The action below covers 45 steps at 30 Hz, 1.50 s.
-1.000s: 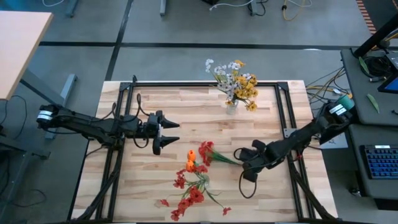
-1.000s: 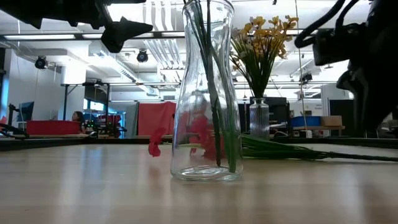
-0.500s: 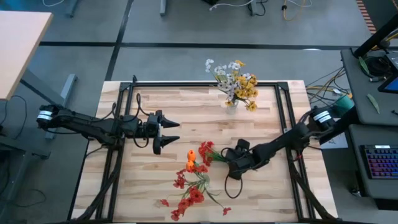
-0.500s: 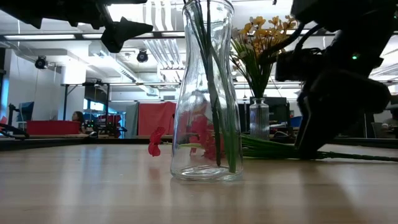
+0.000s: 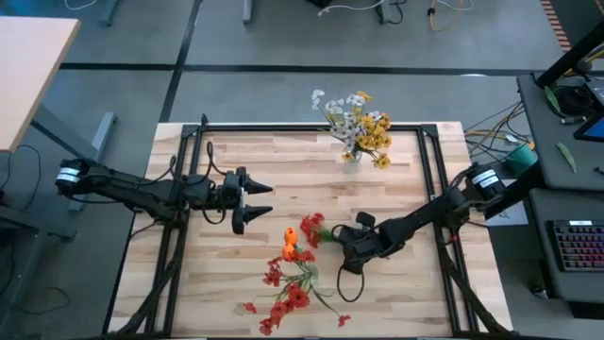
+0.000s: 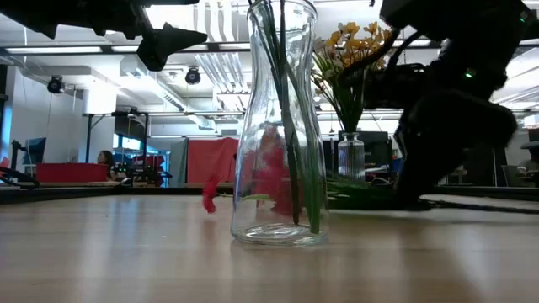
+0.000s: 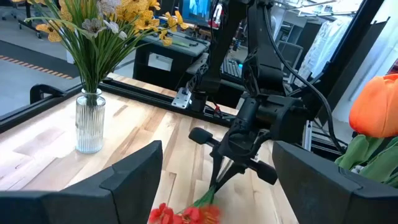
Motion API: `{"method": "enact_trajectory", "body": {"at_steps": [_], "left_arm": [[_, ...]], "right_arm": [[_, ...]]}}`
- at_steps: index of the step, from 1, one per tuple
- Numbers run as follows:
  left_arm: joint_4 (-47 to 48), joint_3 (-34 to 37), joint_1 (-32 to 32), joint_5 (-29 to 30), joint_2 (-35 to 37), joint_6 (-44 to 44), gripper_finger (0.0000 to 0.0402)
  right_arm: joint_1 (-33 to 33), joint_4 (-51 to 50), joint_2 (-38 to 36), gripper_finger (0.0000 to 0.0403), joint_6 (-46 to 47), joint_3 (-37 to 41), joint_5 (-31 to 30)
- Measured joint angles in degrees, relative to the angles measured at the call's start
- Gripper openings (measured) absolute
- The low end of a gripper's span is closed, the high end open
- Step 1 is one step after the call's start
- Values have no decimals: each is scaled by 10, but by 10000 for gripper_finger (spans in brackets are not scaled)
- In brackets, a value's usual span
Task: Sort flowers into vase by color
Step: Put the red flowers into the bottom transparent vase
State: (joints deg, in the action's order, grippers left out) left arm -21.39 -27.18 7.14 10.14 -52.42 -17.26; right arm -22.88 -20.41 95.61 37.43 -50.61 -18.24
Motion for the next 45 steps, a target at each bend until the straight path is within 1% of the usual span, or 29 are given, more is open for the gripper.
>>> {"method": "enact_trajectory", "body": {"at_steps": [2, 4, 8, 11, 14, 18, 21, 27, 31, 36, 39, 42, 45], "left_arm": [[0, 0, 0, 0, 0, 0, 287], [0, 0, 0, 0, 0, 0, 287], [1, 0, 0, 0, 0, 0, 287], [2, 0, 0, 0, 0, 0, 287], [3, 0, 0, 0, 0, 0, 287], [4, 0, 0, 0, 0, 0, 287], [4, 0, 0, 0, 0, 3, 287], [8, 0, 0, 0, 0, 5, 287], [10, 0, 0, 0, 0, 5, 287], [9, 0, 0, 0, 0, 5, 287], [9, 0, 0, 0, 0, 5, 287], [9, 0, 0, 1, 0, 5, 287], [9, 0, 0, 12, 0, 5, 287]], "right_arm": [[0, 0, -12, 25, 1, 1, -5], [-1, 0, -30, 25, 4, 2, -24], [-17, 9, -85, 24, 6, 14, -104], [-30, 59, -133, 24, -10, 32, -156], [-35, 117, -172, 24, -35, 56, -189], [-35, 183, -206, 24, -73, 83, -214], [-35, 264, -217, 23, -121, 106, -224], [-35, 450, -220, 23, -214, 160, -224], [-35, 620, -213, 23, -291, 199, -215], [-34, 886, -184, 22, -390, 237, -133], [-34, 1008, -143, 22, -422, 239, -95], [-33, 1099, -91, 22, -450, 220, -53], [-34, 1100, -53, 22, -473, 176, -37]]}}
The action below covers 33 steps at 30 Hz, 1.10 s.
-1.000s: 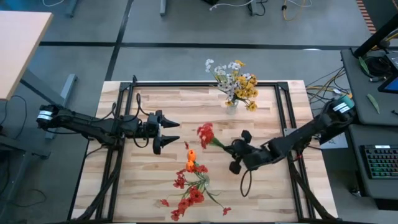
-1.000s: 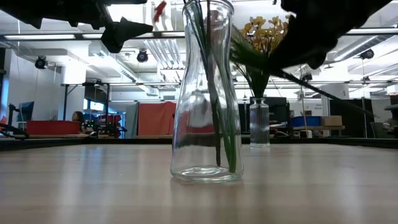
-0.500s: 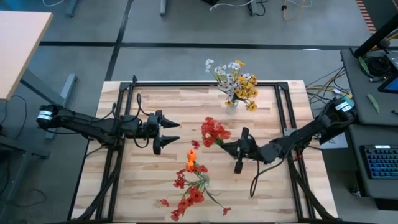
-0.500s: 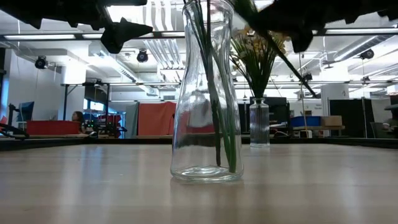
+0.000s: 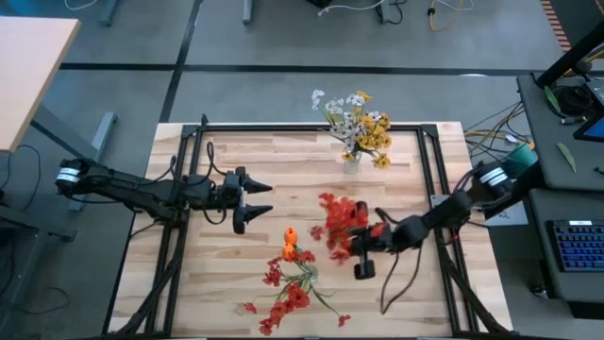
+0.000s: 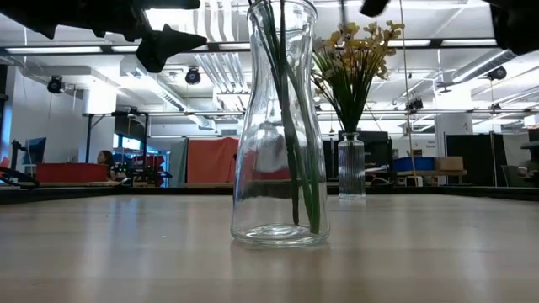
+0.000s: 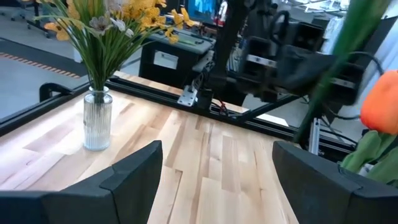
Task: Sort flowers into vase by color
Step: Put the red flowers into the bottom transparent vase
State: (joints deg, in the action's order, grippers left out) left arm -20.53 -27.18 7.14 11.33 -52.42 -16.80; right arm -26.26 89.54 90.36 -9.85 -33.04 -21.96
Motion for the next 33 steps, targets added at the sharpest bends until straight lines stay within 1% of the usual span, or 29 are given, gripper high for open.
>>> {"method": "enact_trajectory", "body": {"at_steps": [2, 6, 8, 11, 17, 22, 27, 30, 33], "left_arm": [[0, 0, 0, 2, 0, 0, 287], [0, 0, 0, 2, 0, 0, 287], [0, 0, 0, 2, 0, 0, 287], [0, 0, 0, 2, 0, 0, 287], [0, 0, 0, 2, 0, 0, 287], [0, 0, 0, 2, 0, 0, 287], [0, 0, 0, 2, 0, 0, 287], [0, 0, 0, 2, 0, -2, 287], [0, 0, 0, 2, 0, -2, 287]], "right_arm": [[0, 4, 28, 22, -7, -31, 5], [0, 4, 72, 22, -23, -87, 48], [0, 3, 84, 22, -24, -106, 60], [0, 4, 96, 22, -17, -118, 70], [0, 6, 111, 23, 13, -129, 115], [0, 4, 139, 23, 23, -138, 114], [0, -3, 147, 24, 23, -141, 113], [0, -23, 141, 41, 25, -141, 109], [0, -39, 140, 72, 33, -142, 87]]}}
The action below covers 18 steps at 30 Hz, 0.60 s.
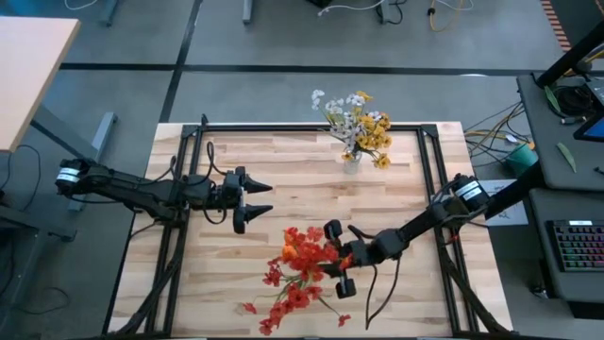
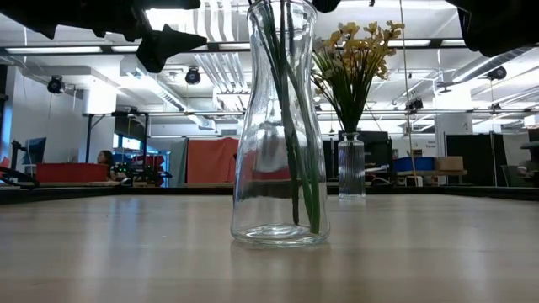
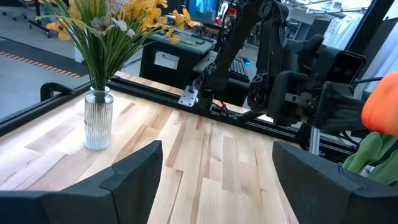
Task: Sort flowers into vase by color
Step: Put the red flowers into the bottom transparent vase
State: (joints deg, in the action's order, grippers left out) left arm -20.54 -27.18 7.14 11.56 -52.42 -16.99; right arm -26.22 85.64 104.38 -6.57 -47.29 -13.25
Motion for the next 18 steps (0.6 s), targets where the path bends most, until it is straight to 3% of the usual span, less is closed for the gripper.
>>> {"method": "enact_trajectory", "body": {"at_steps": [11, 18], "left_arm": [[0, 0, 0, 0, 0, 0, 287], [3, 0, 0, 0, 0, 0, 287]], "right_arm": [[0, -61, -17, 180, 10, 6, -23], [-1, -234, -87, 228, 60, 11, -33]]}}
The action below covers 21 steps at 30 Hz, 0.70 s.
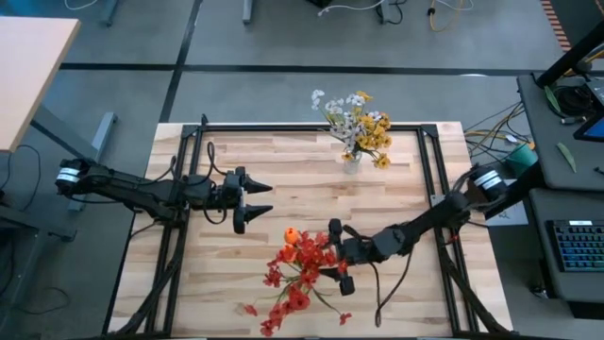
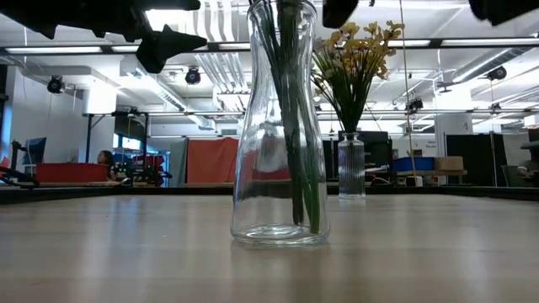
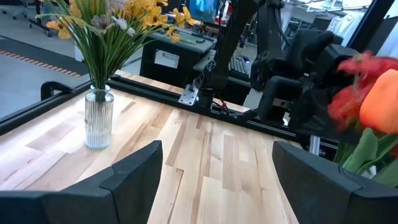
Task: Sort flowers into vase by color
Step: Put the red flowers into the bottom transparent vase, then return to Home Position
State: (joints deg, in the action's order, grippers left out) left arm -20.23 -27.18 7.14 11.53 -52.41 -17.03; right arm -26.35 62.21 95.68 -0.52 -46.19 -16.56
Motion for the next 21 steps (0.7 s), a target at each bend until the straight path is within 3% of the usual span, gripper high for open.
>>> {"method": "enact_trajectory", "body": {"at_steps": [10, 21], "left_arm": [[2, 0, 0, 0, 0, 0, 287], [13, -5, 0, 0, 8, -5, 286]], "right_arm": [[-25, -300, -127, 263, 86, -3, 0], [-50, -553, -245, 258, 204, -3, 1]]}}
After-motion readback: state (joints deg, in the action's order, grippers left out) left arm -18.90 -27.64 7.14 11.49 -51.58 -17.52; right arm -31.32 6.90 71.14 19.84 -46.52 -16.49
